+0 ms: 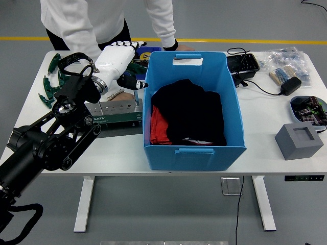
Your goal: Lift tool from toolbox,place it in box,lift tool from toolbox,place it in box
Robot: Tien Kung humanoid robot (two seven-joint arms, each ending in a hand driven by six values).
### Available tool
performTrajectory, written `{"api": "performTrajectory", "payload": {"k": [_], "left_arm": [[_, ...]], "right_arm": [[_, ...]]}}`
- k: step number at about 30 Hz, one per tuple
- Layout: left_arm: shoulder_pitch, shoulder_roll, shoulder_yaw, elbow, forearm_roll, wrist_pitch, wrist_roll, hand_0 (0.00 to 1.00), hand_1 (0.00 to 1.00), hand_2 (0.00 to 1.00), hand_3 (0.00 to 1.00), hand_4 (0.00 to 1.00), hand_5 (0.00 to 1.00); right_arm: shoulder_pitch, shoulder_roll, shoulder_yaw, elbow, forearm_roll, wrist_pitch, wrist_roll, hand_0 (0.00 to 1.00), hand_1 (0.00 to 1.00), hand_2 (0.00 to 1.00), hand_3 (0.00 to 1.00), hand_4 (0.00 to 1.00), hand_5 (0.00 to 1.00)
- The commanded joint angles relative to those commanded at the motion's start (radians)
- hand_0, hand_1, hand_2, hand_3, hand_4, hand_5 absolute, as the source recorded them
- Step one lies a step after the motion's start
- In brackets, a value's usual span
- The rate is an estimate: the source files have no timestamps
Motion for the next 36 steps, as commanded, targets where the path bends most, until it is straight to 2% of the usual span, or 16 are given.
{"api": "performTrajectory", "payload": {"k": [1,6,7,11,12,13,18,19,24,25,30,31,36], "left_arm": [[-0.010,0.001,0.006,0.018,0.000,0.003,0.000,0.714,0.690,0.665,0.703,0.998,0.459],[-0.042,-0.003,0.013,0.094,0.000,0.019,-0.013,0.714,0.690,0.665,0.703,0.998,0.459],[-0.045,-0.005,0.011,0.104,0.000,0.023,-0.015,0.644,0.583,0.502,0.564,0.998,0.390],[-0.055,-0.014,0.014,0.139,0.000,0.030,-0.014,0.644,0.583,0.502,0.564,0.998,0.390],[-0.058,-0.016,0.017,0.147,0.000,0.029,-0.011,0.644,0.583,0.502,0.564,0.998,0.390],[-0.062,-0.017,0.020,0.155,0.000,0.027,-0.008,0.610,0.551,0.467,0.541,0.998,0.436],[-0.072,-0.020,0.025,0.175,0.000,0.015,0.012,0.610,0.551,0.467,0.541,0.998,0.436],[-0.074,-0.020,0.026,0.180,0.000,0.012,0.016,0.497,0.414,0.327,0.391,0.998,0.483],[-0.079,-0.021,0.032,0.196,0.000,0.003,0.028,0.497,0.414,0.327,0.391,0.998,0.483],[-0.079,-0.021,0.033,0.199,0.000,0.000,0.031,0.414,0.322,0.264,0.335,0.998,0.490],[-0.080,-0.023,0.037,0.209,0.000,0.000,0.039,0.414,0.322,0.264,0.335,0.998,0.490],[-0.081,-0.024,0.039,0.212,0.000,0.001,0.040,0.312,0.231,0.201,0.264,0.998,0.503],[-0.085,-0.028,0.046,0.223,0.000,0.011,0.042,0.312,0.231,0.201,0.264,0.998,0.503]], "right_arm": [[0.000,0.000,0.000,0.000,0.000,0.000,0.000,0.672,0.657,0.726,0.572,0.771,0.711],[0.001,-0.002,0.000,0.000,-0.002,0.001,0.000,0.672,0.657,0.726,0.572,0.771,0.711],[0.001,-0.002,0.000,0.000,-0.001,0.001,0.001,0.673,0.656,0.726,0.573,0.772,0.710],[0.002,-0.002,0.000,0.000,-0.001,0.001,0.000,0.673,0.656,0.726,0.573,0.772,0.710],[0.002,-0.002,0.000,0.000,-0.003,0.001,0.000,0.673,0.656,0.726,0.573,0.772,0.710],[0.003,-0.002,0.001,0.000,-0.004,0.001,0.000,0.671,0.657,0.726,0.573,0.772,0.711],[0.004,-0.002,0.001,0.001,-0.005,0.001,0.000,0.671,0.657,0.726,0.573,0.772,0.711],[0.005,-0.002,0.000,0.001,-0.004,0.001,0.000,0.673,0.657,0.726,0.574,0.772,0.712],[0.005,-0.002,0.001,0.001,-0.005,0.001,-0.001,0.673,0.657,0.726,0.574,0.772,0.712],[0.005,-0.002,0.001,0.001,-0.006,0.001,-0.001,0.671,0.659,0.726,0.573,0.772,0.712],[0.005,-0.002,0.002,0.001,-0.007,0.001,-0.001,0.671,0.659,0.726,0.573,0.772,0.712],[0.006,-0.003,0.002,0.001,-0.008,0.001,-0.001,0.673,0.659,0.726,0.574,0.775,0.714],[0.006,-0.003,0.002,0.001,-0.009,0.002,-0.001,0.673,0.659,0.726,0.574,0.775,0.714]]}}
